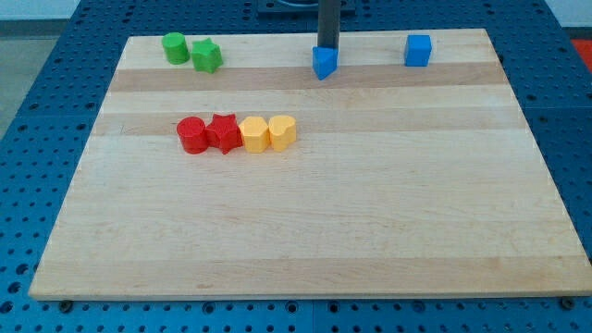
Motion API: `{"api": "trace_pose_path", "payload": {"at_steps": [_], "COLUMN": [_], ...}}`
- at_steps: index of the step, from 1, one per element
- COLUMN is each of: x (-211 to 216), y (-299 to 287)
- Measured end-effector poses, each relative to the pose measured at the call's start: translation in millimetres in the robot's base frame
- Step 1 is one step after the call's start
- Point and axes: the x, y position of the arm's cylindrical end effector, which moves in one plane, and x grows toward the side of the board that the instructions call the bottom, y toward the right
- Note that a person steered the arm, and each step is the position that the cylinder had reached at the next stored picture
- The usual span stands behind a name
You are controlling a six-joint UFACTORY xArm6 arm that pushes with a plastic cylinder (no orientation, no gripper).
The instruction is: Slide the blue cube closer to the blue triangle
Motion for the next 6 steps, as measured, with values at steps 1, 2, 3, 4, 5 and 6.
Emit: {"api": "trace_pose_path", "payload": {"at_steps": [1, 2, 3, 4, 5, 6], "x": [-18.5, -40.9, -42.0, -42.2, -42.3, -41.2], "y": [-6.0, 10.7, 48.8, 94.0, 138.4, 169.9]}}
